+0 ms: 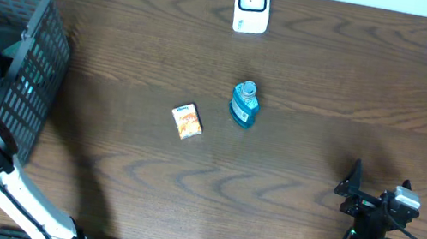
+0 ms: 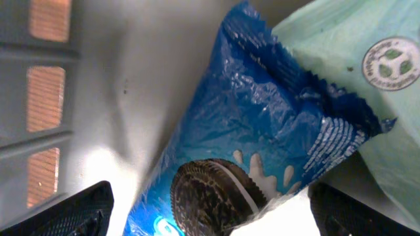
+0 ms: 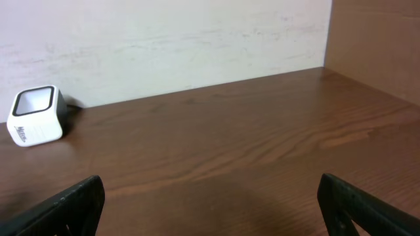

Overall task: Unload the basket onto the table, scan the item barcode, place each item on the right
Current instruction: 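Reach into the basket and grasp the blue Oreo pack, then carry the Oreo pack out and place it beside the Kleenex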

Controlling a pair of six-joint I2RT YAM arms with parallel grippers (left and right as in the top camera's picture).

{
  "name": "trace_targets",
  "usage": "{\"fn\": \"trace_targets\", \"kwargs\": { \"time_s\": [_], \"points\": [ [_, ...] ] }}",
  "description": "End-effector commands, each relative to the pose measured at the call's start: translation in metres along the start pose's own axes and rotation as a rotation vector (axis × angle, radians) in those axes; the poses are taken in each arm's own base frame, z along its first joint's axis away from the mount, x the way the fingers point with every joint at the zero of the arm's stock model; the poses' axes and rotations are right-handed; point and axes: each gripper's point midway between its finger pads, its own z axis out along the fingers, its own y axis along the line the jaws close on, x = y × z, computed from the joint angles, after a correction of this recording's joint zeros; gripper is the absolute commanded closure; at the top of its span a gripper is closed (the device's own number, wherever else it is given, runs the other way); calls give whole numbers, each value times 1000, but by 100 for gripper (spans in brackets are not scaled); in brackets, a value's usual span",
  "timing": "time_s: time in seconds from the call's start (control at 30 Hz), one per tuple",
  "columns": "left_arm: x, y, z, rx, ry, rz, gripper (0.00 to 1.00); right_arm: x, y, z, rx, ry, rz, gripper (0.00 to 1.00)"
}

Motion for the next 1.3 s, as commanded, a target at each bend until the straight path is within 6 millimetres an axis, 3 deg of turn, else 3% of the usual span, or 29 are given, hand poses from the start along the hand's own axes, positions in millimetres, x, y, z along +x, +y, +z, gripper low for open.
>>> {"fn": "trace_targets", "kwargs": {
  "time_s": [0.0, 0.03, 0.13, 0.23, 0.3, 0.43, 0.53, 0.67, 0.77, 0.87, 1.0, 1.03, 1.07, 1.13, 1.17, 1.27],
  "points": [
    [35, -24, 35, 63, 93, 28, 4, 0, 0, 0, 0, 0, 12, 1],
    [38, -26, 37, 72, 97, 28, 10, 0, 0, 0, 0, 0, 12, 1],
    [43, -30, 38, 83, 113, 29, 41, 0, 0, 0, 0, 0, 12, 1],
    [47, -32, 37, 93, 129, 22, 65, 0, 0, 0, 0, 0, 12, 1],
    [48, -33, 37, 95, 138, 7, 90, 0, 0, 0, 0, 0, 12, 1],
    [43, -29, 29, 80, 124, -76, 93, 0, 0, 0, 0, 0, 12, 1],
    [19, -13, 2, 32, 41, -182, 92, 0, 0, 0, 0, 0, 12, 1],
    [-24, 17, -69, -55, -165, -328, 93, 0, 0, 0, 0, 0, 12, 1],
    [-46, 33, -147, -113, -350, -374, 93, 0, 0, 0, 0, 0, 12, 1],
    [-53, 43, -222, -169, -523, -411, 93, 0, 0, 0, 0, 0, 12, 1],
    [-48, 41, -344, -189, -832, -522, 93, 0, 0, 0, 0, 0, 12, 1],
    [-48, 30, -372, -138, -917, -511, 93, 0, 0, 0, 0, 0, 12, 1],
    [-49, -2, -419, 6, -1056, -447, 93, 0, 0, 0, 0, 0, 12, 1],
    [-47, -42, -454, 168, -1145, -349, 93, 0, 0, 0, 0, 0, 12, 1],
    [-41, -89, -480, 330, -1185, -239, 93, 0, 0, 0, 0, 0, 12, 1],
    [-28, -161, -492, 562, -1134, -81, 93, 0, 0, 0, 0, 0, 12, 1]
  ]
}}
